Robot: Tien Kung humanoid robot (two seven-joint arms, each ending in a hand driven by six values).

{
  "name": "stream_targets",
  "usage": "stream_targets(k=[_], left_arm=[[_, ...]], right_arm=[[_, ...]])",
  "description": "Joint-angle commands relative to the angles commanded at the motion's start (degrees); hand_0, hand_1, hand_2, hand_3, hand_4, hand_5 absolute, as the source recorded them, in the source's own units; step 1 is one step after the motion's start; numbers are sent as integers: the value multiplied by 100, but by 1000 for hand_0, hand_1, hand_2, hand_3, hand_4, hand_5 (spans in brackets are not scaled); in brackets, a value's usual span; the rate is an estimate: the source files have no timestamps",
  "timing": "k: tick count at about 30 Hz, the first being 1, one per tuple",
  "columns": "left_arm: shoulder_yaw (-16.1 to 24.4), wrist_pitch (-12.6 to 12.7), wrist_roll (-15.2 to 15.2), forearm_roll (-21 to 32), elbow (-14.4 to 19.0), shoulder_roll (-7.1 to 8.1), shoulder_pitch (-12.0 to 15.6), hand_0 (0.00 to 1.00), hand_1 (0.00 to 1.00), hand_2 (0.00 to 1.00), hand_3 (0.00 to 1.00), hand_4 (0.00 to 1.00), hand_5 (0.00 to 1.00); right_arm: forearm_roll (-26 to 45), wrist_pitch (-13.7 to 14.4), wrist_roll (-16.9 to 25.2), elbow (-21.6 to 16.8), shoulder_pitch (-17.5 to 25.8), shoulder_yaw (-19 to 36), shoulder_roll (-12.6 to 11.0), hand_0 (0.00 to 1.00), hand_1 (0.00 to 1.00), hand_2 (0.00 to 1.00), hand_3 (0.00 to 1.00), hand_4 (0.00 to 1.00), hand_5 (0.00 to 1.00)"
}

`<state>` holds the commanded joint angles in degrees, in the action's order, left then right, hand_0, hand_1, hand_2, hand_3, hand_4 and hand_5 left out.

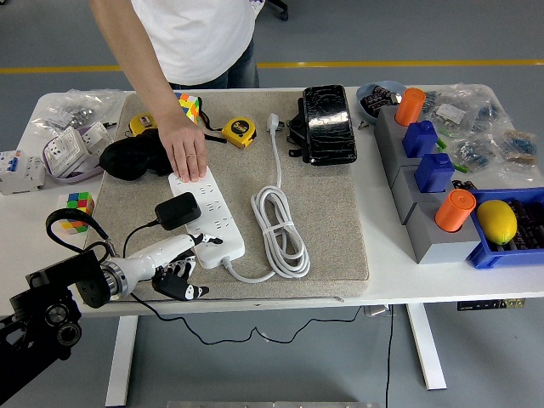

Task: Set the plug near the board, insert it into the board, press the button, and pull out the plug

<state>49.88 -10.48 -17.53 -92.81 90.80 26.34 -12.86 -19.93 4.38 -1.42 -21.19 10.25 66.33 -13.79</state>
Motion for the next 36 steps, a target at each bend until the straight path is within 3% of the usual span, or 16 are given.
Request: stream_targets(k=[19,36], left_arm=[[12,-96,-162,-148,-131,-21,-39,44,78,165,921,785,2],[-8,-340,-390,-44,-178,-7,-33,45,80,167,903,786,2]], right_arm=[[-5,-4,-4,4,-8,43,16,567,660,666,549,927,469],[-12,-2,-2,-1,-31,52,20,568,661,665,550,928,468]])
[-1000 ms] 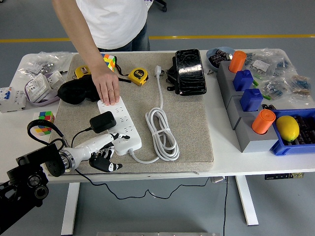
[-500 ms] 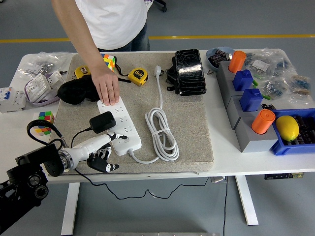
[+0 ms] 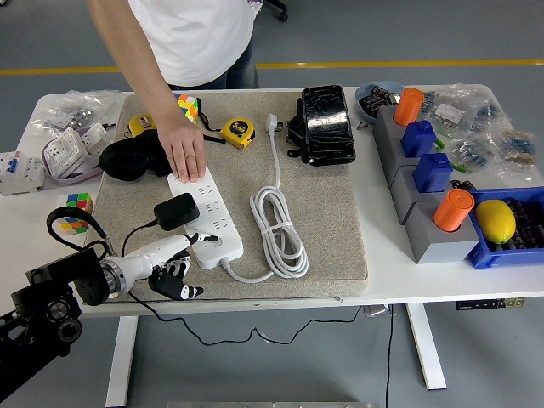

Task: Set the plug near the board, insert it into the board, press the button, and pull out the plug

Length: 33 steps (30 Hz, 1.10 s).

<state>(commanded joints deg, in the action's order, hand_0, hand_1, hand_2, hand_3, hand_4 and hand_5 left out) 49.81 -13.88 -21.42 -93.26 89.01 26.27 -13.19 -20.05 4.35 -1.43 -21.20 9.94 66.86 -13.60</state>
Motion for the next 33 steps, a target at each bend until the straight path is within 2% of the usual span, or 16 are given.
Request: stream_targets(k=[16,23,33], left_arm=[[-19,-9,28,3,8,-1,6,45,80,167,897,787,2],[62,157,291,24,53,1,-5,46,82,169,895,787,2],[233,388,701,386,-3,-36,17,47,84,176,889,783,2]], right_arm=[[7,1,1,8,6,-25,-6,568,660,665,549,928,469],[7,2,1,8,13,-32,-14,569,660,664,549,926,465],[3,3,0,5,12,-51,-17,568,660,665,550,927,464]])
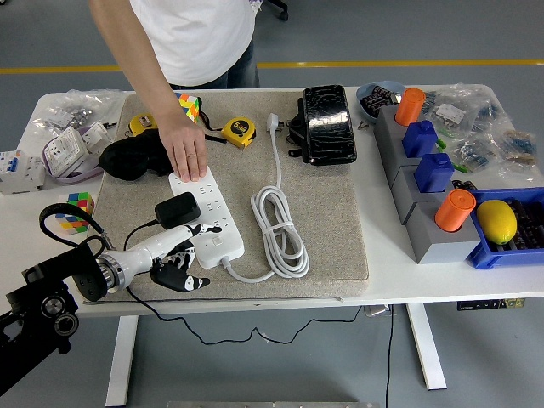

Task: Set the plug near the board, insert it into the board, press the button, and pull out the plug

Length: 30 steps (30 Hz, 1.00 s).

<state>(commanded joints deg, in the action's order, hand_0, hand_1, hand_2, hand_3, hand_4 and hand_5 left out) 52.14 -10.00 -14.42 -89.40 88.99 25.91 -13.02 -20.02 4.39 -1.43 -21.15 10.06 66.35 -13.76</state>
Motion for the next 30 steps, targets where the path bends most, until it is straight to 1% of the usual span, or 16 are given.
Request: stream_targets(k=[1,2,5,7,8,9,11,13,14,19,20,25,26,30], left_arm=[[7,47,66,34,-11,-2,-2,47,84,176,889,783,2],[18,139,182,60,-30,-10,-1,84,94,208,867,684,33],[51,463,576,152,-106,-42,4,84,94,208,867,684,33],[62,800,929,299,-211,-84,10,84,94,208,867,684,33],[72,943,1072,351,-251,-105,14,190,197,363,818,813,162],[91,1092,1219,415,-297,-131,21,190,197,363,818,813,162],[142,1268,1406,545,-381,-188,39,190,197,363,818,813,162],[173,1350,1505,614,-448,-227,54,190,197,363,818,813,162],[186,1375,1532,599,-475,-243,63,286,440,540,734,833,200],[233,1474,1658,535,-570,-308,83,286,440,540,734,833,200],[237,1505,1688,536,-582,-316,81,624,679,655,715,902,328],[293,1654,1854,558,-625,-351,70,624,679,655,715,902,328],[325,1663,1852,560,-627,-365,66,679,694,677,730,918,374],[413,1663,1787,546,-647,-401,59,679,694,677,730,918,374]], right_arm=[[1,-1,-1,1,1,3,2,568,660,665,550,927,464],[1,-1,0,0,2,4,2,568,660,665,550,927,466],[-6,1,1,-3,4,15,2,568,660,665,550,927,466],[-8,0,0,-1,5,13,3,568,660,665,550,927,466],[-7,1,1,1,6,13,4,568,660,665,550,927,466],[-6,0,1,1,7,11,5,568,660,665,550,927,466],[-7,-2,1,4,7,7,10,568,660,665,550,927,466],[-7,-2,2,3,6,10,14,568,660,665,550,927,466],[-10,-4,1,2,5,9,15,568,660,665,550,927,465],[-10,-4,0,5,7,6,16,568,660,665,550,927,465],[-9,-3,0,7,6,9,19,568,660,665,550,928,467],[-17,-1,-2,4,5,24,22,568,660,665,550,928,467],[-19,2,-1,2,4,32,21,568,660,666,549,927,467],[-18,1,-1,2,1,28,20,568,660,666,549,927,467]])
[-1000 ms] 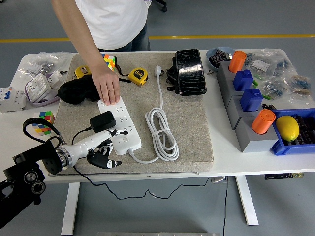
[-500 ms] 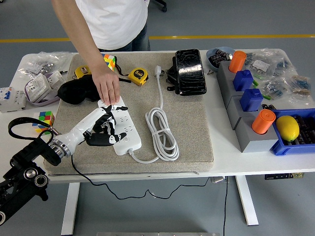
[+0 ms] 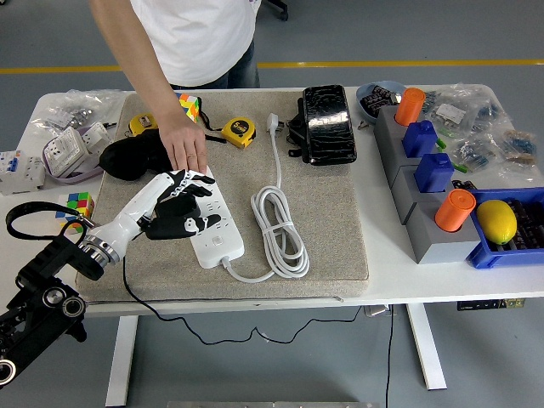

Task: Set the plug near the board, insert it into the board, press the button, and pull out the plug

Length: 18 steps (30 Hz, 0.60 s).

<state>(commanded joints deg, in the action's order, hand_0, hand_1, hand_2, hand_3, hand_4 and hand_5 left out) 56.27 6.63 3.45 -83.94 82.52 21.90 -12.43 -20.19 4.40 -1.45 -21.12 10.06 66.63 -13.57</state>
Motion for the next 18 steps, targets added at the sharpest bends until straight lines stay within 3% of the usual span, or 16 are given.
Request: stream_targets(k=[2,7,18], left_arm=[[26,-15,-25,-5,-8,5,6,675,681,669,720,895,322],[54,-49,-75,-18,-13,19,17,675,681,669,720,895,322],[102,-85,-117,-27,8,26,15,660,667,664,759,927,383]], right_arm=[[1,-2,4,-3,-1,0,1,568,660,666,549,927,465],[0,1,1,-2,8,-4,0,568,660,666,549,927,465],[0,3,3,-3,-1,6,-1,569,660,666,550,928,466]])
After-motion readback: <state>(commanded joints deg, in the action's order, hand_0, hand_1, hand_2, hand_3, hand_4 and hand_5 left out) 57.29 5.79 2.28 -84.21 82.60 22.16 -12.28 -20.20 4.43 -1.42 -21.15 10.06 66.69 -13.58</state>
